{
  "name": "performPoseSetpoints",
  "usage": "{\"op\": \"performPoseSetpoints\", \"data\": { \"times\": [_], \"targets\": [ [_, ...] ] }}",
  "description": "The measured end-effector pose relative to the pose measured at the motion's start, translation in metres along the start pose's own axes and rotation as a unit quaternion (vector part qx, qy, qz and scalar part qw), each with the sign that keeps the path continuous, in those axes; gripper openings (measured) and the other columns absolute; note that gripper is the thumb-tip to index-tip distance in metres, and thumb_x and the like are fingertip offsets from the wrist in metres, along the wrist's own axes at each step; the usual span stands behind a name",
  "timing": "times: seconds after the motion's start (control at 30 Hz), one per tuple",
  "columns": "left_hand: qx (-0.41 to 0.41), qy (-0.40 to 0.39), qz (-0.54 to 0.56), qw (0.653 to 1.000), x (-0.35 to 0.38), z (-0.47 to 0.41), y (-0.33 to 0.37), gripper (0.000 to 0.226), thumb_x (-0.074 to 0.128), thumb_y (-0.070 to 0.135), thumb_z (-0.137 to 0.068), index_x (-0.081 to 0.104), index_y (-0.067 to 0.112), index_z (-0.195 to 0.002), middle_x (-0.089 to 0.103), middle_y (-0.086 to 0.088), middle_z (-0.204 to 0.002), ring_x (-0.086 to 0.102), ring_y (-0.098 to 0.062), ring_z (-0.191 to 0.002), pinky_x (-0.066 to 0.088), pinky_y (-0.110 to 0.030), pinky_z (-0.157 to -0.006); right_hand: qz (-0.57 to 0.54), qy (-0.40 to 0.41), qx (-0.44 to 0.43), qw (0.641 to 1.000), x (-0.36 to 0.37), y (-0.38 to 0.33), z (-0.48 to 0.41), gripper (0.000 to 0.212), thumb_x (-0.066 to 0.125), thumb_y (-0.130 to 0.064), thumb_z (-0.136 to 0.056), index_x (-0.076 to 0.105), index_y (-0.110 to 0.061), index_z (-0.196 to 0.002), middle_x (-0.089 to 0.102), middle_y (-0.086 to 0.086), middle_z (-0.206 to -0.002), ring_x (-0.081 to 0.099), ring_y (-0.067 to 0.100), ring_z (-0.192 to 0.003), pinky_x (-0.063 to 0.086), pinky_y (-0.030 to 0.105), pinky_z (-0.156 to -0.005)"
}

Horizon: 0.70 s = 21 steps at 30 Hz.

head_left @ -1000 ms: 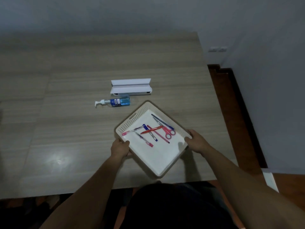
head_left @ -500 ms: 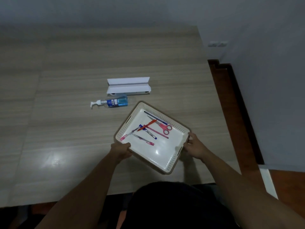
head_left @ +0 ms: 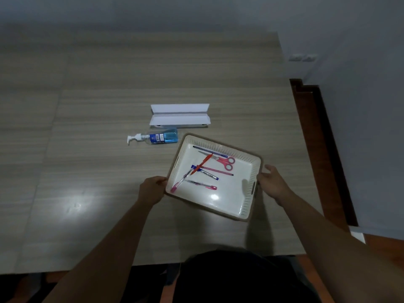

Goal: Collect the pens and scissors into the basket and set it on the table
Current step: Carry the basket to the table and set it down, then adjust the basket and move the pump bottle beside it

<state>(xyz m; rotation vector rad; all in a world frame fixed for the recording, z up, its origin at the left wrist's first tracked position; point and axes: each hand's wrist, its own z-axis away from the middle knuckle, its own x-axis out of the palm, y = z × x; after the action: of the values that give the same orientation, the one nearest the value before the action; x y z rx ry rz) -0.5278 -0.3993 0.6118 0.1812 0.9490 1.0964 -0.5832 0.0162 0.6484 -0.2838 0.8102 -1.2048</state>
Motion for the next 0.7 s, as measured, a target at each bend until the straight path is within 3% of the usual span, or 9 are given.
{"op": "performPoseSetpoints", "data": {
  "times": [0.17,0.33,0.4,0.5,0.6,0.7],
  "targets": [
    [0.000,-0.034,0.027,0.999,0.008,-0.009,0.008,0.034,0.067,0.019,-0.082,0.088,0.019,-0.109,0.083,-0.011,-0.077,0.082,-0.035,-0.068,0.069,-0.050,-0.080,0.010,-0.007,-0.007,1.000,0.004,-0.036,-0.018,0.081,0.067,-0.018,-0.102,0.023,-0.001,-0.167,0.057,0.015,-0.160,0.062,0.030,-0.136,0.046,0.037,-0.105],
    [-0.034,-0.029,0.080,0.996,0.017,-0.013,0.017,0.047,0.067,0.026,-0.072,0.088,0.017,-0.113,0.085,-0.018,-0.091,0.083,-0.039,-0.087,0.069,-0.052,-0.084,0.041,-0.039,-0.042,0.998,0.008,-0.044,-0.062,0.095,0.070,-0.044,-0.068,0.045,-0.013,-0.154,0.073,0.009,-0.139,0.075,0.027,-0.113,0.060,0.053,-0.104],
    [-0.041,-0.028,0.113,0.992,0.027,-0.019,0.013,0.043,0.065,0.030,-0.071,0.089,0.033,-0.106,0.085,-0.017,-0.096,0.083,-0.037,-0.092,0.068,-0.051,-0.087,0.049,-0.029,-0.037,0.998,0.013,-0.062,-0.057,0.089,0.072,-0.036,-0.078,0.040,-0.013,-0.157,0.070,0.007,-0.138,0.072,0.030,-0.117,0.058,0.052,-0.105],
    [-0.054,-0.003,0.184,0.981,0.041,-0.028,0.012,0.038,0.066,0.025,-0.080,0.082,0.060,-0.078,0.085,-0.014,-0.094,0.083,-0.040,-0.090,0.069,-0.055,-0.084,0.068,-0.014,-0.032,0.997,0.019,-0.094,-0.042,0.079,0.071,-0.022,-0.095,0.031,-0.011,-0.163,0.064,0.009,-0.137,0.067,0.033,-0.120,0.054,0.043,-0.100],
    [-0.047,0.015,0.196,0.979,0.044,-0.022,0.031,0.042,0.063,0.021,-0.090,0.083,0.057,-0.083,0.084,-0.008,-0.095,0.082,-0.038,-0.090,0.069,-0.054,-0.085,0.079,-0.014,-0.033,0.996,0.016,-0.106,-0.050,0.083,0.074,-0.022,-0.091,0.034,-0.010,-0.162,0.066,0.010,-0.138,0.068,0.031,-0.116,0.055,0.041,-0.096],
    [-0.023,0.035,0.162,0.986,0.048,-0.021,0.044,0.036,0.058,0.015,-0.096,0.089,0.029,-0.109,0.084,-0.009,-0.098,0.081,-0.034,-0.090,0.067,-0.052,-0.087,0.081,-0.023,-0.034,0.996,0.013,-0.112,-0.065,0.071,0.073,-0.016,-0.091,0.045,-0.009,-0.156,0.070,0.012,-0.137,0.071,0.032,-0.115,0.057,0.041,-0.093]
  ]
}}
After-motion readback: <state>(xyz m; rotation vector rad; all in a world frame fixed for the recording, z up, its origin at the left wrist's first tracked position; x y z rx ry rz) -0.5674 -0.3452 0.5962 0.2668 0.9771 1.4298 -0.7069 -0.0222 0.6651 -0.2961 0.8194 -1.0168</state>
